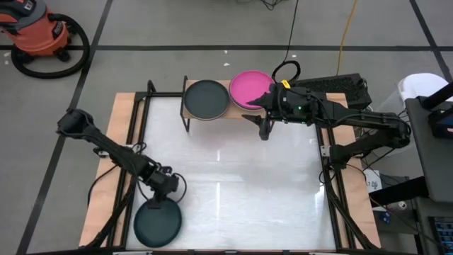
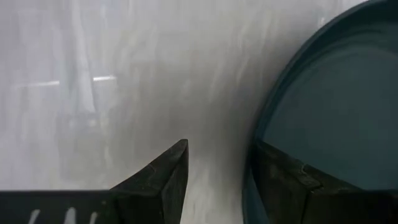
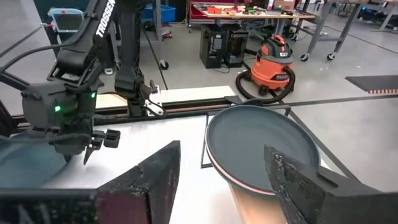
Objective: Place and stack plates onto a shelf
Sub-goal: Stack the black plate on top of the black plate on the shelf, then return to Home Position
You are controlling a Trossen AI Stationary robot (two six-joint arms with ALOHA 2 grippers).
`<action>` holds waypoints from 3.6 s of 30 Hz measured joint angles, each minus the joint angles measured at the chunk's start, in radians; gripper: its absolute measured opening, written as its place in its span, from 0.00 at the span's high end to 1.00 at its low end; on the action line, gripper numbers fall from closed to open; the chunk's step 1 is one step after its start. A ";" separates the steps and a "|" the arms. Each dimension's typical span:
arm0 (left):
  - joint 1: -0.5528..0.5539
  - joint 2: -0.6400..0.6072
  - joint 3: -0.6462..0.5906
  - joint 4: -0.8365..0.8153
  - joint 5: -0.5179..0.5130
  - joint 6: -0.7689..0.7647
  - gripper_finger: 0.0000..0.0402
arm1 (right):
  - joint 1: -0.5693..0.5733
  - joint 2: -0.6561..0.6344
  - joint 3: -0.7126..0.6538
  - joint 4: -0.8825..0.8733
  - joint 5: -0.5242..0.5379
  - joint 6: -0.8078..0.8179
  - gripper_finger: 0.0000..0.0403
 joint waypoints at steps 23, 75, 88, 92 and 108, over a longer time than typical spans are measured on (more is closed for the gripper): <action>0.216 -0.143 0.351 -0.388 -0.476 0.211 0.97 | -0.001 -0.001 -0.001 -0.099 0.000 -0.022 0.48; 1.193 -0.413 0.711 -0.004 0.119 0.666 0.77 | 0.100 -0.403 -0.437 0.276 0.045 -0.249 0.60; 1.064 -0.970 -0.017 0.500 0.181 0.635 0.99 | 0.099 -0.728 -1.012 0.598 0.132 -0.254 0.99; 1.065 -1.056 -0.123 0.510 0.185 0.617 0.99 | 0.104 -0.823 -1.075 0.594 0.129 -0.252 1.00; 1.065 -1.248 -0.374 0.570 0.236 0.591 0.99 | 0.104 -1.038 -1.210 0.528 0.071 -0.248 1.00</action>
